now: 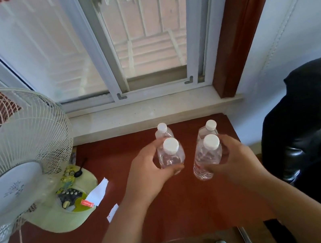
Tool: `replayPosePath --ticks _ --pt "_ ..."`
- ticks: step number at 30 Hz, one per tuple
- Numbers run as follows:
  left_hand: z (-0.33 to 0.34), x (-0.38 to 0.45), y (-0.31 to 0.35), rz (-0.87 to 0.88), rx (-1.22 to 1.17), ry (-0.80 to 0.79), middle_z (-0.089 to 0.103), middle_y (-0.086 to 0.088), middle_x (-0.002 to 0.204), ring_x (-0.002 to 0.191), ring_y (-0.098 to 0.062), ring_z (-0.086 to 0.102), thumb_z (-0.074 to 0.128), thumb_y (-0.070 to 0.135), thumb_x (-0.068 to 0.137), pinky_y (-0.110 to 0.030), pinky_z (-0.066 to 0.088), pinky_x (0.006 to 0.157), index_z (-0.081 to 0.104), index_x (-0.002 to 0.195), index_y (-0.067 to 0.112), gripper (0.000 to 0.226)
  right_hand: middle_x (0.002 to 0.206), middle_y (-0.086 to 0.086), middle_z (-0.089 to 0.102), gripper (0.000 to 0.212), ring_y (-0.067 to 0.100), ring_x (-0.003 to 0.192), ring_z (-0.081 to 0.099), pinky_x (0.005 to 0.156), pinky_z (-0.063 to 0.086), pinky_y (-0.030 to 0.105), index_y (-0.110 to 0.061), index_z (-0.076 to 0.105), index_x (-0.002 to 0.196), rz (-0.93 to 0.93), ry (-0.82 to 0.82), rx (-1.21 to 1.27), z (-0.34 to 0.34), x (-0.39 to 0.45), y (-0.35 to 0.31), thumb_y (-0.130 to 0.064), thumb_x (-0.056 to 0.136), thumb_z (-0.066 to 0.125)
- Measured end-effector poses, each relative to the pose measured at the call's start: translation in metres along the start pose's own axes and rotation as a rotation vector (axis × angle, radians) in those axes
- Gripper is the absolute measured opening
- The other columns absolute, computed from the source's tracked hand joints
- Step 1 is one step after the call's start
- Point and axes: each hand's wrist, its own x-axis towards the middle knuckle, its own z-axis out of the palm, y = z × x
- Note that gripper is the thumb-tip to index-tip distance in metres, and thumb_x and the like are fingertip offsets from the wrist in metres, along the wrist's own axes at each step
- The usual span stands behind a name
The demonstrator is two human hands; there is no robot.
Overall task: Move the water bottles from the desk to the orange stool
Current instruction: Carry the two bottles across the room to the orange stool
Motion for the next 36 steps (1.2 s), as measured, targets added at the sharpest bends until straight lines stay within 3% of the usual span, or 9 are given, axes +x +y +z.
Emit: replayPosePath --ticks 4,7,10,13,17,21,25,28,36 --pt "-0.018 -0.003 0.05 0.045 0.001 0.028 0.066 0.029 0.115 0.107 0.015 0.057 0.094 0.056 0.056 -0.011 0.045 0.089 0.061 0.126 0.044 0.078 0.11 -0.018 0.066 0.078 0.001 0.095 0.065 0.081 0.056 0.026 -0.04 0.054 0.127 -0.072 0.077 -0.01 -0.033 -0.011 -0.031 -0.051 0.059 0.09" --pt "-0.025 -0.01 0.08 0.089 -0.014 0.028 0.062 0.036 0.103 0.097 0.029 0.051 0.096 0.046 0.06 0.004 0.038 0.074 0.059 0.119 0.049 0.069 0.103 -0.026 0.062 0.077 -0.005 0.09 0.063 0.074 0.05 0.017 -0.041 0.055 0.127 -0.094 0.124 -0.015 -0.059 -0.021 -0.045 -0.051 0.06 0.091" --pt "-0.026 -0.016 0.102 0.115 -0.028 0.05 0.063 0.032 0.112 0.098 0.035 0.045 0.096 0.044 0.06 0.011 0.03 0.074 0.063 0.127 0.041 0.074 0.092 -0.037 0.057 0.072 -0.016 0.083 0.059 0.065 0.042 0.009 -0.047 0.053 0.123 -0.126 0.193 -0.026 -0.081 -0.028 -0.051 -0.056 0.06 0.087" --pt "-0.023 -0.021 0.117 0.148 -0.039 0.066 0.068 0.033 0.108 0.102 0.027 0.052 0.096 0.041 0.06 0.008 0.033 0.076 0.067 0.124 0.04 0.07 0.09 -0.045 0.049 0.073 -0.021 0.081 0.055 0.061 0.039 0.006 -0.052 0.048 0.122 -0.153 0.256 -0.023 -0.098 -0.033 -0.055 -0.064 0.058 0.082" --pt "-0.016 -0.027 0.131 0.154 -0.028 0.109 0.066 0.039 0.103 0.102 0.028 0.051 0.096 0.045 0.059 0.008 0.033 0.076 0.067 0.12 0.044 0.067 0.099 -0.039 0.054 0.08 -0.015 0.088 0.057 0.07 0.042 0.007 -0.04 0.056 0.125 -0.188 0.336 -0.035 -0.116 -0.043 -0.051 -0.072 0.054 0.074" --pt "-0.01 -0.027 0.141 0.181 0.019 0.11 0.067 0.034 0.11 0.108 0.02 0.053 0.092 0.057 0.057 0.003 0.036 0.079 0.066 0.122 0.046 0.071 0.114 -0.021 0.066 0.087 0.0 0.1 0.063 0.082 0.053 0.023 -0.033 0.058 0.131 -0.162 0.355 -0.037 -0.128 -0.053 -0.047 -0.071 0.056 0.077" --pt "-0.01 -0.025 0.149 0.223 0.019 0.071 0.068 0.03 0.112 0.108 0.014 0.056 0.089 0.064 0.054 -0.005 0.037 0.081 0.065 0.124 0.046 0.076 0.118 -0.017 0.065 0.078 0.005 0.104 0.063 0.088 0.056 0.033 -0.035 0.057 0.131 -0.106 0.41 -0.042 -0.13 -0.063 -0.049 -0.056 0.063 0.087" --pt "-0.013 -0.022 0.152 0.26 0.046 0.026 0.067 0.029 0.115 0.11 0.008 0.056 0.088 0.065 0.055 -0.015 0.04 0.086 0.063 0.125 0.048 0.077 0.121 -0.016 0.066 0.079 0.006 0.107 0.064 0.091 0.057 0.039 -0.036 0.056 0.132 -0.065 0.464 -0.038 -0.127 -0.073 -0.049 -0.058 0.063 0.087" --pt "-0.014 -0.018 0.152 0.407 0.055 -0.136 0.066 0.021 0.125 0.11 -0.006 0.062 0.085 0.066 0.059 -0.033 0.053 0.094 0.06 0.135 0.042 0.083 0.109 -0.023 0.066 0.067 -0.006 0.095 0.064 0.08 0.054 0.025 -0.042 0.06 0.12 0.076 0.66 -0.014 -0.109 -0.116 -0.06 -0.054 0.061 0.089"
